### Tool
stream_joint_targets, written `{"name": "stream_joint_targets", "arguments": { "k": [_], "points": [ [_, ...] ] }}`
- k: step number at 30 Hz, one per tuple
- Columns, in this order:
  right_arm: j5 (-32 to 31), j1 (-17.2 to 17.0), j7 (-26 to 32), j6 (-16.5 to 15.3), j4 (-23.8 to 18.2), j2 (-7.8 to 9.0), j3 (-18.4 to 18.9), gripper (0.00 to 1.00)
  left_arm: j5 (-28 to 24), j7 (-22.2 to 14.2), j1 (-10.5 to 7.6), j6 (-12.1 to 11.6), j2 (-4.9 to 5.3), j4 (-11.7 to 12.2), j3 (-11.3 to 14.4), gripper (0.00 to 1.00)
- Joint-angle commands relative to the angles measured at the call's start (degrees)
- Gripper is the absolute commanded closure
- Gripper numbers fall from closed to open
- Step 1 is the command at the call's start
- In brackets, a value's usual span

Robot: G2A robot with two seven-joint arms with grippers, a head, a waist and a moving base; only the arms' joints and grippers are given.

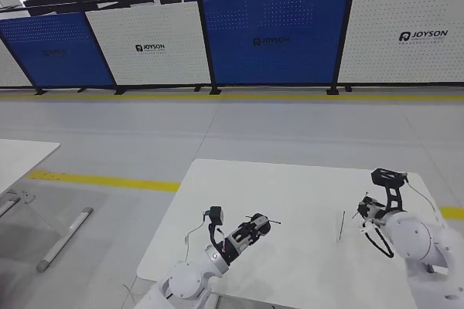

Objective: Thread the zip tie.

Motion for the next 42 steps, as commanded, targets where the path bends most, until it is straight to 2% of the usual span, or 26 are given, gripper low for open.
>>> {"name": "stream_joint_targets", "arguments": {
  "k": [1, 3, 13, 16, 19, 23, 27, 42],
  "points": [
    [0.4, -2.4, -1.6, 0.0, -3.1, -0.26, 0.9, 1.0, 0.0, 0.0, 0.0, 0.0, 0.0, 0.0, 0.0, 1.0],
    [0.4, -4.3, -2.3, 0.0, -4.9, -0.53, 1.4, 1.0, 0.0, 0.0, 0.0, 0.0, 0.0, 0.0, 0.0, 1.0],
    [0.5, -4.5, -1.9, 0.0, -5.1, -0.55, 1.2, 1.0, 0.0, 0.0, 0.0, 0.0, 0.0, 0.0, 0.0, 1.0],
    [1.9, -5.9, -6.1, 0.0, -5.2, -0.77, 1.3, 1.0, 0.0, 0.0, 0.0, 0.0, 0.0, 0.0, 0.0, 1.0],
    [4.9, -8.8, -12.2, 0.0, -8.4, -1.21, 3.2, 1.0, 0.0, 0.0, 0.0, 0.0, 0.0, 0.0, 0.0, 1.0],
    [8.4, -16.9, -19.9, 0.0, -17.5, -1.92, 4.0, 1.0, 0.0, 0.0, 0.0, 0.0, 0.0, 0.0, 0.0, 1.0],
    [8.1, -20.6, -23.3, 0.0, -19.9, -2.2, 3.7, 1.0, 0.0, 0.0, 0.0, 0.0, 0.0, 0.0, 0.0, 1.0],
    [8.4, -20.9, -23.9, 0.0, -19.1, -2.34, 3.8, 1.0, 0.0, 0.0, 0.0, 0.0, 0.0, 0.0, 0.0, 1.0]
  ]
}}
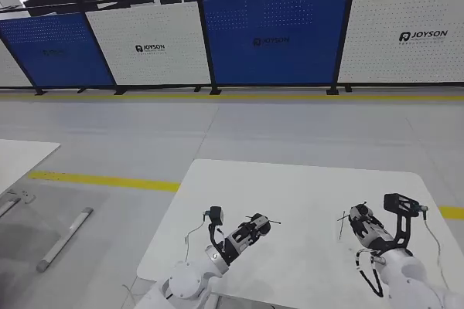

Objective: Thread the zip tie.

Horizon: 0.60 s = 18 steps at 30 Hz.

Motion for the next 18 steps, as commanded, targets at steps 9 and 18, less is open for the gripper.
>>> {"name": "stream_joint_targets", "arguments": {
  "k": [9, 18],
  "points": [
    [0.8, -0.6, -4.4, -0.7, 0.0, -0.22, -0.1, 1.0, 0.0, 0.0, 0.0, 0.0, 0.0, 0.0, 0.0, 1.0],
    [4.1, -5.9, -16.7, -0.3, -4.3, -0.98, -0.4, 1.0, 0.0, 0.0, 0.0, 0.0, 0.0, 0.0, 0.0, 1.0]
  ]
}}
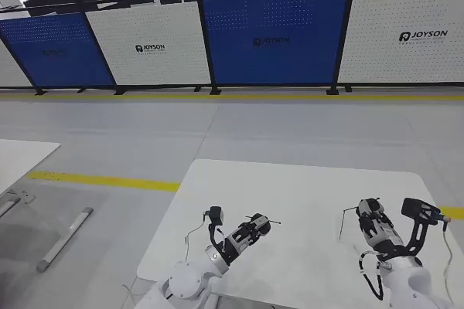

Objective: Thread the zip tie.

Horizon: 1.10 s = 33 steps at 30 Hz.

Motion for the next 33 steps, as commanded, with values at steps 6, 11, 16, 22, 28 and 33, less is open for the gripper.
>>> {"name": "stream_joint_targets", "arguments": {
  "k": [6, 11, 16, 22, 28, 33],
  "points": [
    [0.9, -2.4, -4.1, -0.2, 0.9, -0.39, -2.1, 1.0, 0.0, 0.0, 0.0, 0.0, 0.0, 0.0, 0.0, 1.0],
    [0.9, -2.4, -4.1, -0.2, 0.9, -0.39, -2.1, 1.0, 0.0, 0.0, 0.0, 0.0, 0.0, 0.0, 0.0, 1.0],
    [0.9, -2.4, -4.1, -0.2, 0.9, -0.39, -2.1, 1.0, 0.1, 0.1, -0.07, 0.0, -0.01, -0.1, 0.0, 1.0],
    [0.9, -2.4, -4.1, -0.2, 0.9, -0.39, -2.1, 1.0, 6.2, 0.4, 0.46, 1.2, 0.26, -1.5, 0.5, 1.0],
    [0.9, -2.4, -4.1, -0.2, 0.9, -0.39, -2.1, 1.0, 9.8, 0.9, 0.05, 3.3, 0.27, -0.6, 1.9, 1.0],
    [0.9, -2.4, -4.1, -0.2, 0.9, -0.39, -2.1, 1.0, 9.9, 1.2, -0.04, 3.4, 0.23, -0.6, 2.0, 1.0]
  ]
}}
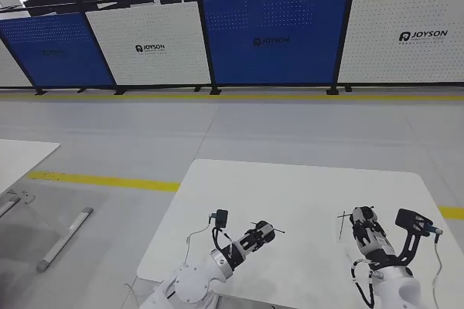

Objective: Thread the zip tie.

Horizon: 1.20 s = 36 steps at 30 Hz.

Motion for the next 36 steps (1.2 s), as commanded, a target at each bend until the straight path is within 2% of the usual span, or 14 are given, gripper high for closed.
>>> {"name": "stream_joint_targets", "arguments": {
  "k": [1, 4, 9, 14, 17, 36],
  "points": [
    [0.0, 0.0, 0.0, 0.0, 0.0, 0.0, 0.0, 1.0, 0.0, 0.0, 0.01, 0.0, 0.01, 0.0, 0.0, 1.0],
    [0.4, 0.0, -0.2, -0.5, 0.2, -0.03, 0.0, 1.0, 0.0, 0.0, 0.01, 0.0, 0.01, 0.0, 0.0, 1.0],
    [9.6, -1.4, -5.7, -5.4, 0.7, -0.59, 1.0, 1.0, 0.0, 0.0, 0.01, 0.0, 0.01, 0.0, 0.0, 1.0],
    [17.0, -4.2, -10.0, -8.4, 0.7, -1.07, 1.5, 1.0, 0.0, 0.0, 0.01, 0.0, 0.01, 0.0, 0.0, 1.0],
    [16.4, -4.9, -9.8, -8.7, 0.8, -1.12, 0.6, 1.0, 0.0, 0.0, 0.01, 0.0, 0.01, 0.0, 0.0, 1.0],
    [16.4, -4.9, -9.8, -8.7, 0.8, -1.12, 0.6, 1.0, 0.0, 0.0, 0.01, 0.0, 0.01, 0.0, 0.0, 1.0]
  ]
}}
